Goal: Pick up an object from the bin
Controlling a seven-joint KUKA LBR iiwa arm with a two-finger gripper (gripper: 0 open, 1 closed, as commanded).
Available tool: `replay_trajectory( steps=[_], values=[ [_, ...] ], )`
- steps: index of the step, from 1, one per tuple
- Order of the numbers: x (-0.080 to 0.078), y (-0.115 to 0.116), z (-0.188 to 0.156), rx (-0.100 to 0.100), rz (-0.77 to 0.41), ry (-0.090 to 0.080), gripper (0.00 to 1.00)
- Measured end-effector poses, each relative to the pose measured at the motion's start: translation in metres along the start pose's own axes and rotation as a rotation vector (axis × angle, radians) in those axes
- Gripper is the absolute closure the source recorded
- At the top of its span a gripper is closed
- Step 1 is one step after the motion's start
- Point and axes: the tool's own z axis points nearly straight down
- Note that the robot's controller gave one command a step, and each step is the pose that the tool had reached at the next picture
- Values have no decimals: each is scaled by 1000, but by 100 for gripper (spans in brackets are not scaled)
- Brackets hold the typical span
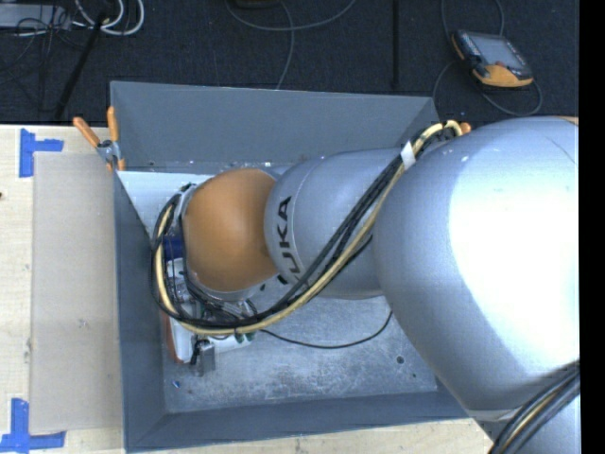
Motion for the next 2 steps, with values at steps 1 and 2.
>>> replay_trajectory(
  steps=[1, 2],
  values=[
    [-27, -29, -31, -2, -545, 4, 0],
    [-44, -13, -33, -1, -719, -4, 0]
  ],
)
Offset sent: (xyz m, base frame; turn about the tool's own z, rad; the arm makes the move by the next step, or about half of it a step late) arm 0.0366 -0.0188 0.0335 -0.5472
